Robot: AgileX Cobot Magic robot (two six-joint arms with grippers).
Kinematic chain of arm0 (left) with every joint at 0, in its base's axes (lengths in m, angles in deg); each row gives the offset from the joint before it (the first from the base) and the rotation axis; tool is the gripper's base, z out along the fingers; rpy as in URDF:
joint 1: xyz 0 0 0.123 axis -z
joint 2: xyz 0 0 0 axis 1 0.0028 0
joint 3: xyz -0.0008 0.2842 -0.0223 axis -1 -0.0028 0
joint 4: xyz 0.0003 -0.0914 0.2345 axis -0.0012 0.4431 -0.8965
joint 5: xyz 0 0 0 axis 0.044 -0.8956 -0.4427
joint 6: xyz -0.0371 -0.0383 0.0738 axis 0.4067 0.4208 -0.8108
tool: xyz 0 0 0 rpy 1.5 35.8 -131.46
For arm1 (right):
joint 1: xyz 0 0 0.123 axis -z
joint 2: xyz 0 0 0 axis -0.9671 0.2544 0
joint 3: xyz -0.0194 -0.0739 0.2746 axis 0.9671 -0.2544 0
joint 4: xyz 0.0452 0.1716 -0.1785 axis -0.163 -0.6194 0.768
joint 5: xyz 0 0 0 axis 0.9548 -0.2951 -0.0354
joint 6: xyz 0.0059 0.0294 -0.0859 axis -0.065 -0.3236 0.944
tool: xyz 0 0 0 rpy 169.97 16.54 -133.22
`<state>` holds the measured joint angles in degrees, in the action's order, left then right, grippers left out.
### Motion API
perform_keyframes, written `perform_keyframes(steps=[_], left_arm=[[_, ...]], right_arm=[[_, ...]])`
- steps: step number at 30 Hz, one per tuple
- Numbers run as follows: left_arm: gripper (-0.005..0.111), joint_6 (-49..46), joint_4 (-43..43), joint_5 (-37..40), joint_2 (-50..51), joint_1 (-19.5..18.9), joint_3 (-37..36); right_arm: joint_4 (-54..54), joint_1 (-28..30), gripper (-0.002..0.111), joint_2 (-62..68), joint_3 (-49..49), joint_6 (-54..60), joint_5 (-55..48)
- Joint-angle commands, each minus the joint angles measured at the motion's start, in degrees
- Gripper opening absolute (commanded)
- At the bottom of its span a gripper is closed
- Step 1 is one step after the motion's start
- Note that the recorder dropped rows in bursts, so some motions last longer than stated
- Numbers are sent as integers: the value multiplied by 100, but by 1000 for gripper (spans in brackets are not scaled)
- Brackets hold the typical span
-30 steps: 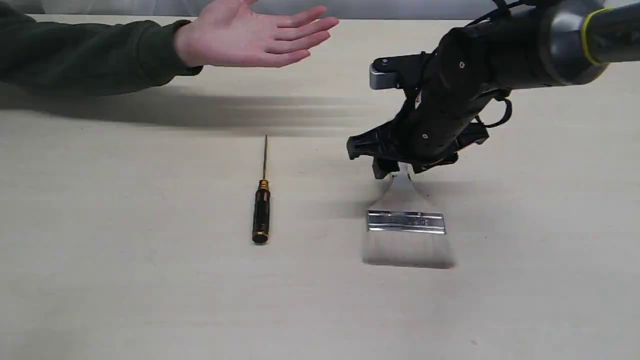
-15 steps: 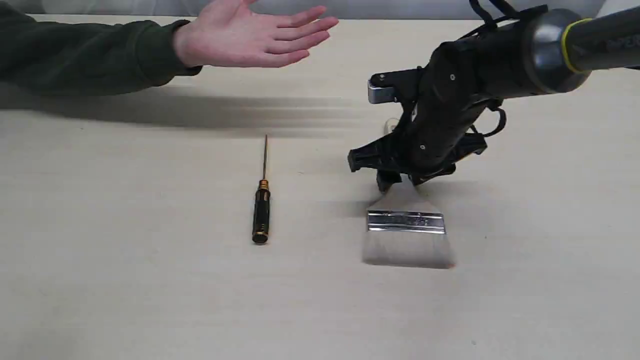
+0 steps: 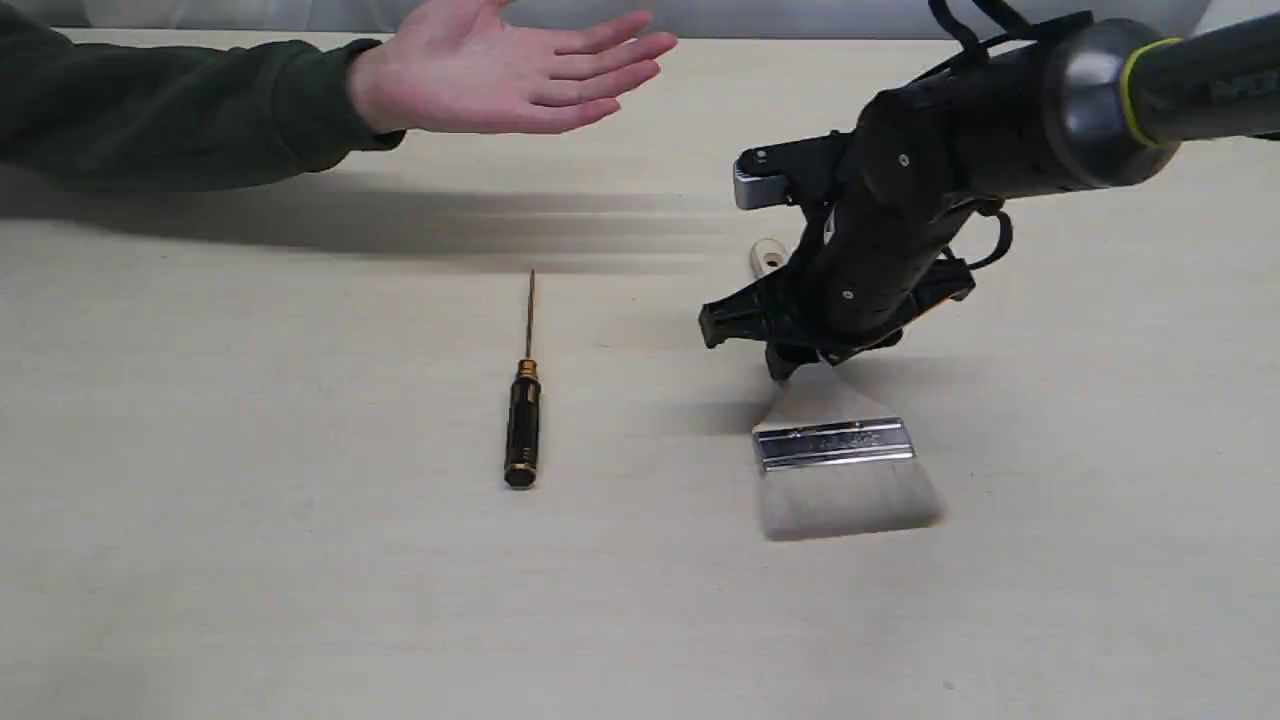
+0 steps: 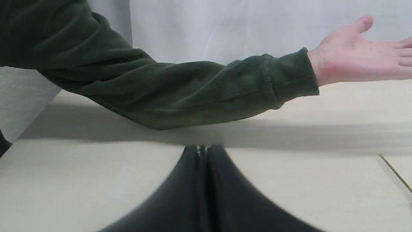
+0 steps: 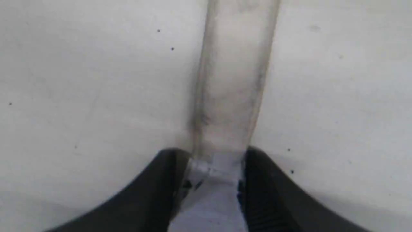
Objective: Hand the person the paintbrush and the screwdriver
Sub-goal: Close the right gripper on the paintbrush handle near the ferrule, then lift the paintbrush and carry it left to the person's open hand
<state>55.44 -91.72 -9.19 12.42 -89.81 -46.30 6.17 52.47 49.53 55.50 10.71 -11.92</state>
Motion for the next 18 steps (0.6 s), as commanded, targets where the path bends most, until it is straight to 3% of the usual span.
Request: perform_keyframes(steps=[1,18], left_arm=[[0,12,3,-72,-14,37,-12],[0,12,4,-61,-14,37,-12]], right_arm=[[138,5,4,-158,-117,-24,148],[242,-6,4,-2353,-788,-24,658]])
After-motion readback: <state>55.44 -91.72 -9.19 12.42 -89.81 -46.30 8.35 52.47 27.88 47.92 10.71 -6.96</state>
